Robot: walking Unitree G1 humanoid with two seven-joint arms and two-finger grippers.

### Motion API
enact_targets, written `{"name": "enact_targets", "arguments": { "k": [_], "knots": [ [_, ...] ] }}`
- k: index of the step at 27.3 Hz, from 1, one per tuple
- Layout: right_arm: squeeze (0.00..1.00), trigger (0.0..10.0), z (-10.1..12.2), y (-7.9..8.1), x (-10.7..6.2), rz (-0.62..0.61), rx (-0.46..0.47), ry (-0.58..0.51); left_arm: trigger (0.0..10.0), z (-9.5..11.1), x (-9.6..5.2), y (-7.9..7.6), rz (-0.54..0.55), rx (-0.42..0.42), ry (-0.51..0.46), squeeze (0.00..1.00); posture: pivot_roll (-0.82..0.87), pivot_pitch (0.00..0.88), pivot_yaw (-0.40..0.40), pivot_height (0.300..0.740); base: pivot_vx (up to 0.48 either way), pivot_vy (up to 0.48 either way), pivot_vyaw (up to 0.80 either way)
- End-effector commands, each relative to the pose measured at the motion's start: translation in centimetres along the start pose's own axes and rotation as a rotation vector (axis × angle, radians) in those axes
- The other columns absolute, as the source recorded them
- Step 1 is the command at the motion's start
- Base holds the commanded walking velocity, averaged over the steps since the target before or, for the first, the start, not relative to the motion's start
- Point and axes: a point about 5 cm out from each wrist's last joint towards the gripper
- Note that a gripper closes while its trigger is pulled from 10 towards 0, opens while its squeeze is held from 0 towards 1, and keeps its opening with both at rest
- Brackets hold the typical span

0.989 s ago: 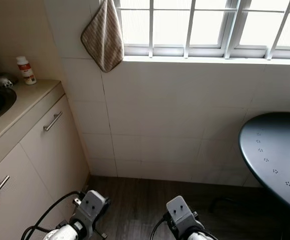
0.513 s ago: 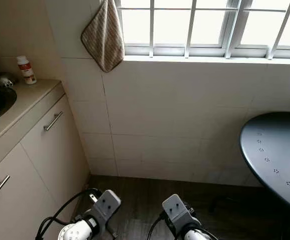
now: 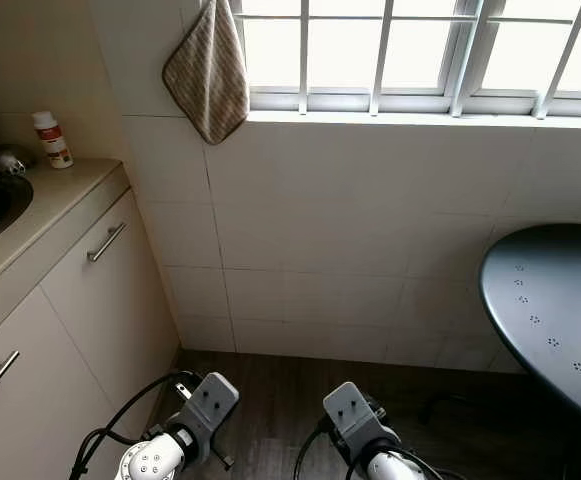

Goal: Kitchen organization

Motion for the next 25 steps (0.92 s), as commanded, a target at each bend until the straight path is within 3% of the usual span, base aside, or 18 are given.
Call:
{"name": "enact_targets", "arguments": {
  "k": [1, 25],
  "knots": [
    [0.0, 10.0, -0.3, -0.15, 0.07, -0.005, 0.012, 0.009, 10.0, -0.03, 0.15, -0.13, -0.006, 0.001, 0.001, 0.0, -0.02, 0.0, 0.005, 0.74, 0.0, 0.0, 0.0],
    [0.0, 10.0, -0.3, -0.15, 0.07, -0.005, 0.012, 0.009, 10.0, -0.03, 0.15, -0.13, -0.006, 0.001, 0.001, 0.0, -0.02, 0.0, 0.005, 0.74, 0.0, 0.0, 0.0]
  ]
}}
Point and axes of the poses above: a point about 5 cm out from each wrist's last joint towards the gripper, its own x axis pointing out of the wrist towards the gripper, its own z axis along the axis of the wrist's last joint, y = z × x, and after that the axes turned 1 degree about -x, right-handed
